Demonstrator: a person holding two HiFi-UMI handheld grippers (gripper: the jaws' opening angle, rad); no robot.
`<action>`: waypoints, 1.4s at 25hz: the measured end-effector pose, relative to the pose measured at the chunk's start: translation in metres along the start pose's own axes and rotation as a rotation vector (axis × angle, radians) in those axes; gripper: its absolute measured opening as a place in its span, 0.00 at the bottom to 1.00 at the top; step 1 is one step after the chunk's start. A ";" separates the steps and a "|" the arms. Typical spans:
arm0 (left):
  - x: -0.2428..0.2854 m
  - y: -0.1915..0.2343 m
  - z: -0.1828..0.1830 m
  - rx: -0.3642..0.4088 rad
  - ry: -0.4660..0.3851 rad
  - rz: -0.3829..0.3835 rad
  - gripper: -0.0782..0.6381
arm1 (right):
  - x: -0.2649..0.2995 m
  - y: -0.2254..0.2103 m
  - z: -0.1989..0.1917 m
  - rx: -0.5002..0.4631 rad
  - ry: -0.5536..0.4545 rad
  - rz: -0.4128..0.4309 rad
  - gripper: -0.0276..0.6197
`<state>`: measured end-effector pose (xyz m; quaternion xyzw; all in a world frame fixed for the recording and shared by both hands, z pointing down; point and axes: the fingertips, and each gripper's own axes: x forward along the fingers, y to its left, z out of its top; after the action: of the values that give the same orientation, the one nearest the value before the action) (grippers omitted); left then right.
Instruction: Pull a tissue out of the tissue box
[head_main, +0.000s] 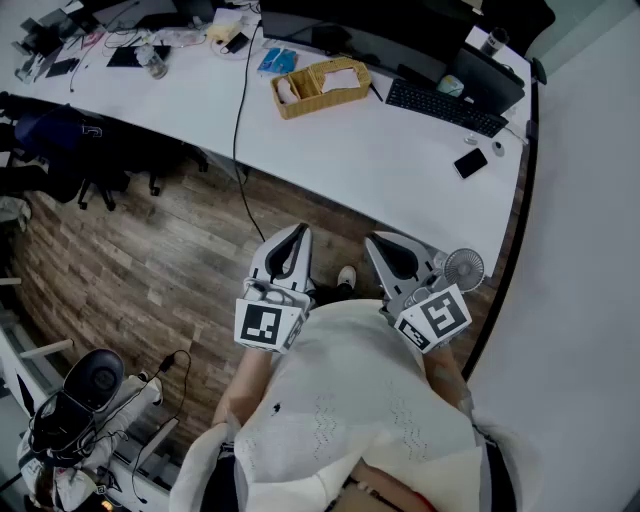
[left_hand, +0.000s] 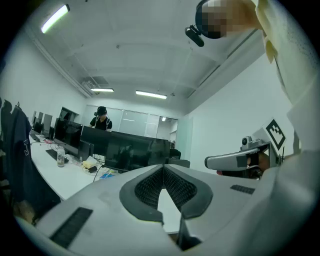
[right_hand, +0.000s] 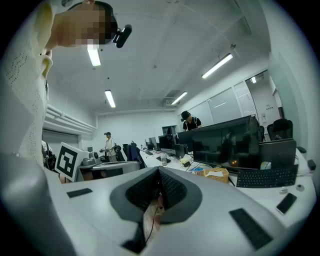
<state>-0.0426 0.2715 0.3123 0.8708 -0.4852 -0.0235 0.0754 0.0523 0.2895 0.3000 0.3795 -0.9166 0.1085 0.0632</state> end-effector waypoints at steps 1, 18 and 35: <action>0.000 0.000 0.000 0.000 0.000 0.000 0.13 | 0.000 0.000 0.000 -0.002 0.001 0.001 0.04; -0.031 0.026 0.000 0.015 -0.027 0.029 0.13 | 0.021 0.036 -0.008 -0.016 -0.008 0.038 0.04; -0.051 0.067 -0.011 -0.017 -0.009 0.029 0.31 | 0.055 0.063 -0.016 0.017 -0.012 0.041 0.04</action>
<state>-0.1243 0.2812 0.3313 0.8628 -0.4981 -0.0304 0.0808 -0.0307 0.2991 0.3172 0.3618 -0.9236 0.1152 0.0523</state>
